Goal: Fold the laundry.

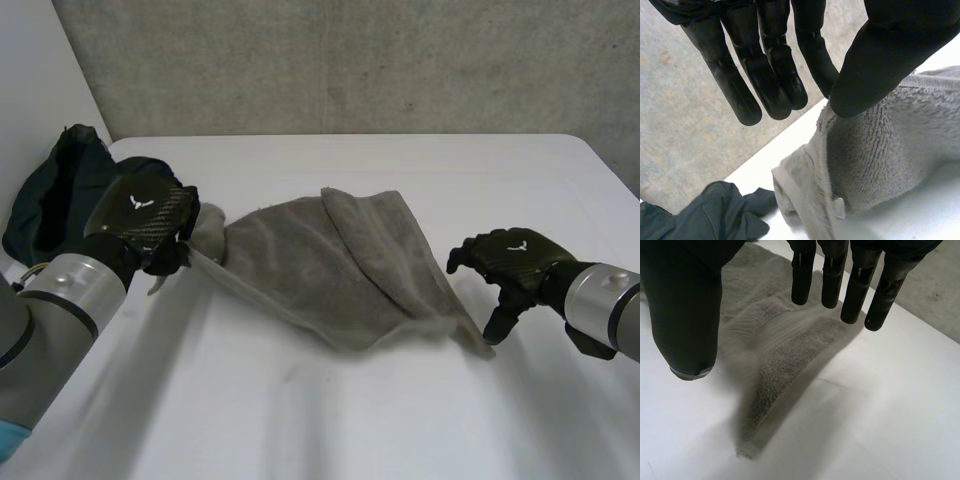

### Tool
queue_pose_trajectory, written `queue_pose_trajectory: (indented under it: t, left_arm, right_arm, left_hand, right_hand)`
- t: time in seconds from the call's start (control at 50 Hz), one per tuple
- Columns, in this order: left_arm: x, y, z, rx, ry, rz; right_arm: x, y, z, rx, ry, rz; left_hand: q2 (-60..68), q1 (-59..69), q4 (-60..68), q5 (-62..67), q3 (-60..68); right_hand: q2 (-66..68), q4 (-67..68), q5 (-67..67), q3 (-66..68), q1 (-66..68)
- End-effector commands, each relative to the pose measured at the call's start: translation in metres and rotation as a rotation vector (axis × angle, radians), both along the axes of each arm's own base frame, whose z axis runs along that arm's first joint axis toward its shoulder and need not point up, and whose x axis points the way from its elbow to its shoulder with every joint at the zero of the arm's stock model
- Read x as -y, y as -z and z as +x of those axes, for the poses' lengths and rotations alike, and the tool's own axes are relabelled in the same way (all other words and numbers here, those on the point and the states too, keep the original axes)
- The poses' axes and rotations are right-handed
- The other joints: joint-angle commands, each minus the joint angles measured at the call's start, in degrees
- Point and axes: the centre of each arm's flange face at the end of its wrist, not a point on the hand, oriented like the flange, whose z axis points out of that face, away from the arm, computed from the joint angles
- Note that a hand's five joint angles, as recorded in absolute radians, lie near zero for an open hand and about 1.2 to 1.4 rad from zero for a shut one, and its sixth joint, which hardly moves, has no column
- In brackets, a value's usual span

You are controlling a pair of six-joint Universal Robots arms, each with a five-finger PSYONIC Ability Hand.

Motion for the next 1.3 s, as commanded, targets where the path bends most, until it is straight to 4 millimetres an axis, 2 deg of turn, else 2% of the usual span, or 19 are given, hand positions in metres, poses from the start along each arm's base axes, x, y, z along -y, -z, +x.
queue_pose_trajectory:
  t: [0.02, 0.1, 0.32, 0.48, 0.64, 0.7, 0.72, 0.74, 0.76, 0.8, 0.88, 0.96, 0.98, 1.04, 1.06, 1.1, 1.12, 1.2, 1.3]
  left_arm:
    - [-0.003, -0.01, 0.0, -0.008, 0.001, -0.022]
    - [-0.001, -0.012, 0.001, -0.009, -0.002, -0.026]
    - [0.006, -0.017, -0.001, -0.01, -0.005, -0.034]
    - [0.007, -0.026, -0.001, -0.019, -0.005, -0.059]
    - [0.006, -0.024, -0.001, -0.016, -0.008, -0.05]
    - [0.006, -0.024, 0.0, -0.016, -0.01, -0.05]
    - [0.006, -0.024, 0.0, -0.016, -0.01, -0.05]
    - [0.006, -0.024, 0.0, -0.016, -0.01, -0.05]
    - [0.006, -0.025, 0.0, -0.017, -0.011, -0.053]
    - [0.005, -0.028, 0.001, -0.019, -0.013, -0.059]
    - [0.0, -0.04, 0.003, -0.029, -0.013, -0.086]
    - [-0.009, -0.059, 0.005, -0.042, -0.013, -0.136]
    - [-0.014, -0.069, 0.007, -0.049, -0.013, -0.165]
    - [-0.022, -0.083, 0.01, -0.056, -0.016, -0.199]
    - [-0.027, -0.092, 0.014, -0.05, -0.025, -0.218]
    - [-0.031, -0.099, 0.019, -0.028, -0.039, -0.236]
    - [-0.033, -0.102, 0.022, -0.011, -0.047, -0.242]
    - [-0.04, -0.106, 0.033, 0.097, -0.079, -0.238]
    - [-0.048, -0.095, 0.035, 0.242, -0.061, -0.177]
  right_arm:
    - [0.014, 0.015, -0.004, 0.062, 0.064, 0.005]
    - [0.015, 0.022, -0.005, 0.077, 0.086, 0.023]
    - [-0.01, 0.05, -0.005, 0.132, 0.124, 0.135]
    - [-0.014, 0.059, 0.008, 0.165, 0.137, 0.116]
    - [-0.009, 0.08, 0.022, 0.142, 0.123, 0.12]
    - [-0.008, 0.087, 0.029, 0.133, 0.113, 0.13]
    - [-0.007, 0.087, 0.03, 0.131, 0.115, 0.125]
    - [-0.003, 0.086, 0.03, 0.131, 0.126, 0.098]
    - [0.0, 0.084, 0.03, 0.131, 0.135, 0.077]
    - [0.007, 0.08, 0.03, 0.137, 0.151, 0.032]
    - [0.023, 0.066, 0.029, 0.147, 0.178, -0.036]
    - [0.025, 0.037, 0.029, 0.143, 0.155, -0.094]
    - [0.025, 0.011, 0.028, 0.136, 0.142, -0.157]
    - [0.019, -0.036, 0.023, 0.087, 0.112, -0.284]
    - [0.012, -0.063, 0.016, 0.022, 0.095, -0.361]
    - [0.005, -0.084, 0.009, -0.059, 0.079, -0.427]
    - [0.0, -0.104, 0.001, -0.134, 0.067, -0.488]
    - [-0.012, -0.146, -0.014, -0.272, 0.074, -0.593]
    - [-0.027, -0.167, -0.017, -0.289, 0.061, -0.56]
  left_hand:
    - [11.6, 14.2, 11.4, 14.1, 11.9]
    - [11.6, 14.2, 11.4, 14.1, 11.9]
    - [11.6, 14.2, 11.4, 14.1, 11.9]
    - [11.6, 14.2, 11.4, 14.1, 11.9]
    - [11.6, 14.2, 11.4, 14.1, 11.9]
    - [11.6, 14.2, 11.4, 14.1, 11.9]
    - [11.6, 14.2, 11.4, 14.1, 11.9]
    - [11.6, 14.2, 11.4, 14.1, 11.9]
    - [11.6, 14.2, 11.4, 14.1, 11.9]
    - [11.6, 14.2, 11.4, 14.1, 11.9]
    - [11.6, 14.2, 11.4, 14.1, 11.9]
    - [11.6, 14.2, 11.4, 14.1, 11.9]
    - [11.6, 14.2, 11.4, 14.1, 11.9]
    - [11.6, 14.2, 11.4, 14.1, 11.9]
    - [11.6, 14.2, 11.4, 14.1, 11.9]
    - [11.6, 14.2, 11.4, 14.1, 11.9]
    - [11.6, 14.2, 11.4, 14.1, 11.9]
    - [11.6, 14.2, 11.4, 14.1, 11.9]
    - [11.6, 14.2, 11.4, 14.1, 11.9]
  right_hand:
    - [6.7, 7.9, 8.0, 7.5, 10.0]
    - [5.9, 7.1, 7.2, 6.7, 9.2]
    - [2.5, 3.8, 3.8, 3.3, 5.8]
    - [4.2, 5.4, 5.5, 5.0, 7.5]
    - [6.1, 7.3, 7.3, 6.9, 9.4]
    - [15.1, 16.3, 16.4, 15.9, 18.4]
    - [22.8, 24.0, 24.1, 23.6, 26.1]
    - [41.7, 42.9, 43.0, 42.5, 45.0]
    - [50.7, 51.9, 52.0, 51.5, 54.0]
    - [56.0, 57.2, 57.2, 56.8, 59.3]
    - [56.0, 57.2, 57.2, 56.8, 59.3]
    - [56.0, 57.2, 57.2, 56.8, 59.3]
    - [56.0, 57.2, 57.2, 56.8, 59.3]
    - [56.0, 57.2, 57.2, 56.8, 59.3]
    - [56.0, 57.2, 57.2, 56.8, 59.3]
    - [56.0, 57.2, 57.2, 56.8, 59.3]
    - [56.0, 57.2, 57.2, 56.8, 59.3]
    - [56.0, 57.2, 57.2, 56.8, 59.3]
    - [56.0, 57.2, 57.2, 56.8, 59.3]
